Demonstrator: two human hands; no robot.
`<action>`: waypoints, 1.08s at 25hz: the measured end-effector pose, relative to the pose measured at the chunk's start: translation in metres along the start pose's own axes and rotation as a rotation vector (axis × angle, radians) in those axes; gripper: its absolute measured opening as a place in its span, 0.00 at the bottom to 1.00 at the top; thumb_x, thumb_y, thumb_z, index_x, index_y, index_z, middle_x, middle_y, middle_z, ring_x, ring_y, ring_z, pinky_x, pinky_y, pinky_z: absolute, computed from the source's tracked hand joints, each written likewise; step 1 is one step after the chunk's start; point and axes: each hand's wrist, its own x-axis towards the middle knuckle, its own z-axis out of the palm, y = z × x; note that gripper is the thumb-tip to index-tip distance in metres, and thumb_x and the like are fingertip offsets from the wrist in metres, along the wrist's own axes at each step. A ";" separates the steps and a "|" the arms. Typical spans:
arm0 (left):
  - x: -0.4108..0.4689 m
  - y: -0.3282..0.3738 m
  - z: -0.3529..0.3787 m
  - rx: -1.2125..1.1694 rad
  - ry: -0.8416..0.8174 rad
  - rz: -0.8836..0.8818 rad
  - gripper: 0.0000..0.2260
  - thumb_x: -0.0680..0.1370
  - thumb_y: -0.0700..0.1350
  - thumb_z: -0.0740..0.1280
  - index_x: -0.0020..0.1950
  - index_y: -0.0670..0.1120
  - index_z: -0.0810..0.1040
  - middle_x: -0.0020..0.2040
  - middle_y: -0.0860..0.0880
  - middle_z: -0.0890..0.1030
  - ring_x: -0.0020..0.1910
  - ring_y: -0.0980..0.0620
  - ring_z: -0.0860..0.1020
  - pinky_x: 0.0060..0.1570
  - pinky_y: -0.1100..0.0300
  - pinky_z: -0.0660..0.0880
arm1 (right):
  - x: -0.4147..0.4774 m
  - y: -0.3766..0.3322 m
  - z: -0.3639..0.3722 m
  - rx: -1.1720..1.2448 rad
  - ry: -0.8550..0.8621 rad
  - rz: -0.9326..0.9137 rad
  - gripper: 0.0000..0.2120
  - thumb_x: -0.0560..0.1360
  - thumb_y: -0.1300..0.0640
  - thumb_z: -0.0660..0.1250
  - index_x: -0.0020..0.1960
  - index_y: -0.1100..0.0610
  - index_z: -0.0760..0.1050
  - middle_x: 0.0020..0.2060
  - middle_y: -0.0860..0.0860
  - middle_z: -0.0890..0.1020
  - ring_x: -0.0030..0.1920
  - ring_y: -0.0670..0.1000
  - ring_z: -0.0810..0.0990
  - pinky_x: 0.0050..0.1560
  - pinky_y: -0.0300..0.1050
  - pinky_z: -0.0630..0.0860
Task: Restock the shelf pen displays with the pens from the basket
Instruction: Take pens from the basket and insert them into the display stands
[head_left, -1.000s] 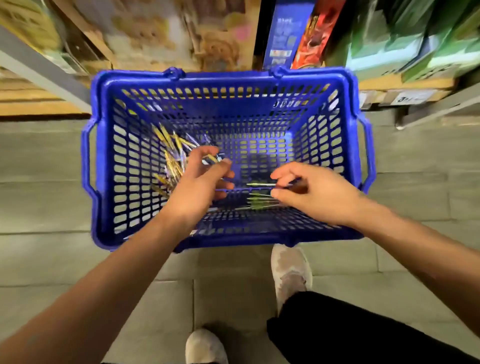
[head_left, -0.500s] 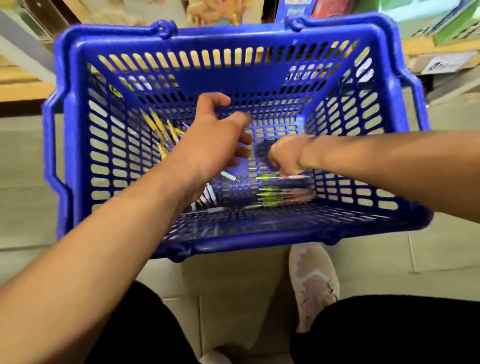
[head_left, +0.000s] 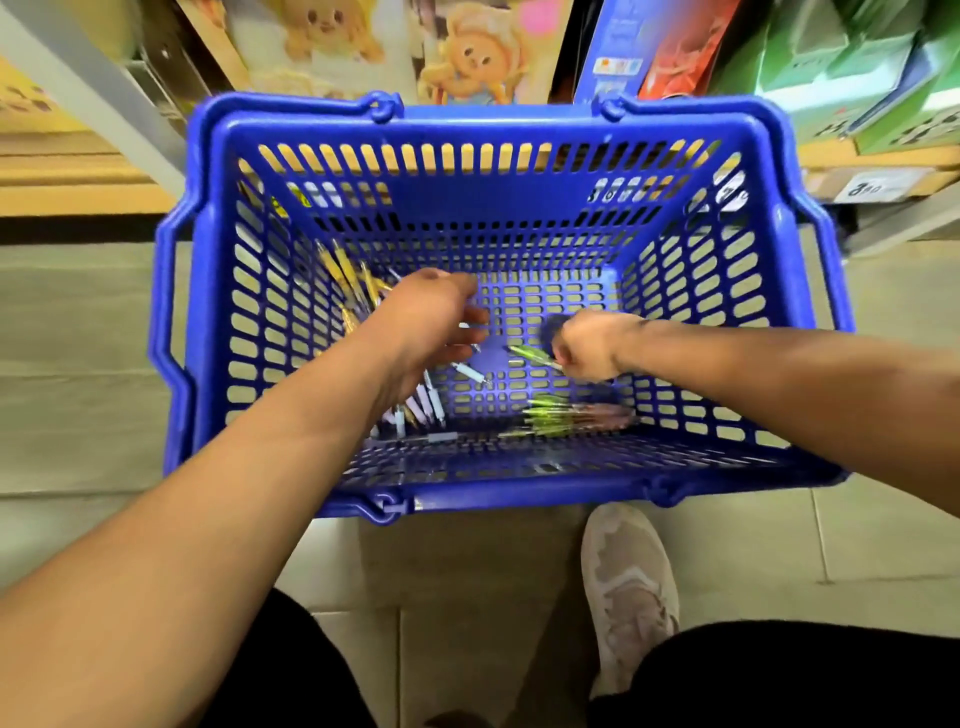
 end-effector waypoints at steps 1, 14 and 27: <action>0.005 -0.001 0.000 0.004 0.019 -0.013 0.11 0.84 0.46 0.61 0.62 0.41 0.74 0.50 0.43 0.79 0.44 0.45 0.78 0.40 0.56 0.76 | 0.001 -0.003 -0.009 0.112 0.049 -0.023 0.06 0.78 0.55 0.66 0.50 0.53 0.82 0.43 0.49 0.85 0.47 0.53 0.84 0.50 0.44 0.80; 0.027 0.003 0.011 0.065 0.120 0.136 0.07 0.86 0.42 0.56 0.56 0.43 0.73 0.41 0.47 0.83 0.40 0.46 0.80 0.44 0.53 0.78 | 0.010 -0.016 -0.021 0.375 0.069 -0.145 0.08 0.77 0.51 0.73 0.54 0.51 0.83 0.45 0.43 0.85 0.49 0.46 0.85 0.51 0.38 0.76; 0.022 0.009 0.012 0.012 -0.002 0.059 0.09 0.84 0.43 0.57 0.49 0.43 0.75 0.23 0.55 0.64 0.23 0.54 0.62 0.25 0.61 0.64 | 0.006 -0.012 0.040 -0.210 -0.066 -0.121 0.11 0.81 0.49 0.62 0.51 0.57 0.76 0.42 0.52 0.79 0.38 0.53 0.80 0.33 0.45 0.76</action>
